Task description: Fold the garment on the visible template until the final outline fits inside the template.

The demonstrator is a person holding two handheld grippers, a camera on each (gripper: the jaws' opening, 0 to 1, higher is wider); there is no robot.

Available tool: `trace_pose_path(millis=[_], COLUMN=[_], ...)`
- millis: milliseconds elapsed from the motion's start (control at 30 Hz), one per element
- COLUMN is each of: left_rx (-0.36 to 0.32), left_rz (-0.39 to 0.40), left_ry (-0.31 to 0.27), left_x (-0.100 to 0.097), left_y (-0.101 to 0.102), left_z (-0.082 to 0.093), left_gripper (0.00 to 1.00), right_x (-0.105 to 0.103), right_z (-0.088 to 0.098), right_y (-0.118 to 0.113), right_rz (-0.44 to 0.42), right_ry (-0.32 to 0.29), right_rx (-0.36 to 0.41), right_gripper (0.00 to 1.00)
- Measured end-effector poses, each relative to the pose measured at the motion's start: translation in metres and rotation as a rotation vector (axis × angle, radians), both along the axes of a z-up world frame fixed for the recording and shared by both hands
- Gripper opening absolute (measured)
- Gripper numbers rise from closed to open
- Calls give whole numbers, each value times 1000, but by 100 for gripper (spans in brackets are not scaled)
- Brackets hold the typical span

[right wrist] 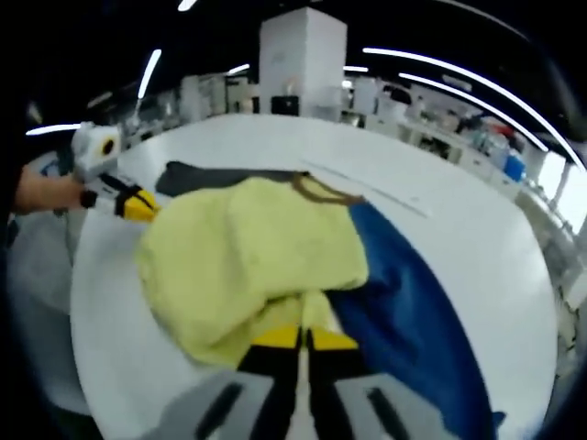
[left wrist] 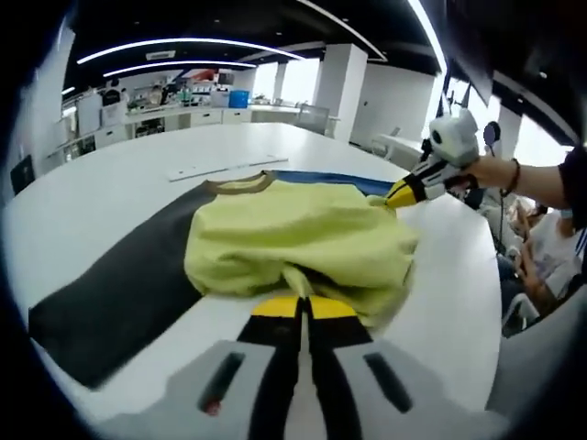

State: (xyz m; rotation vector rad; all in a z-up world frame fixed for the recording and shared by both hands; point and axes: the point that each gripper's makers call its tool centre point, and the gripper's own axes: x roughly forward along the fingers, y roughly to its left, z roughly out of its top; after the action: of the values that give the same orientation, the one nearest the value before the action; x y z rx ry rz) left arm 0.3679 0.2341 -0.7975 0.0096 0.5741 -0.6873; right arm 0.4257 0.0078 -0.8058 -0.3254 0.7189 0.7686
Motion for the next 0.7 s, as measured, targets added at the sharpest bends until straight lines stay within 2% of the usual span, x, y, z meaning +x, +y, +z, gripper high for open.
trace_pose_path(millis=[167, 267, 400, 700], left_rx=[-1, -25, -61, -86], left_rz=[20, 41, 64, 85], left_ry=[-4, -4, 6, -1], left_x=[-11, -17, -22, -37], left_y=[5, 7, 13, 19], left_z=[8, 12, 15, 29], left_gripper=[0, 0, 0, 0], right_x=[-11, -16, -24, -49], right_z=[10, 13, 13, 22], right_y=[-7, -9, -17, -18], right_rz=[-26, -31, -33, -46], right_ry=[-4, -6, -12, -5], right_rx=[-1, -2, -49, -61], right_gripper=[0, 0, 0, 0])
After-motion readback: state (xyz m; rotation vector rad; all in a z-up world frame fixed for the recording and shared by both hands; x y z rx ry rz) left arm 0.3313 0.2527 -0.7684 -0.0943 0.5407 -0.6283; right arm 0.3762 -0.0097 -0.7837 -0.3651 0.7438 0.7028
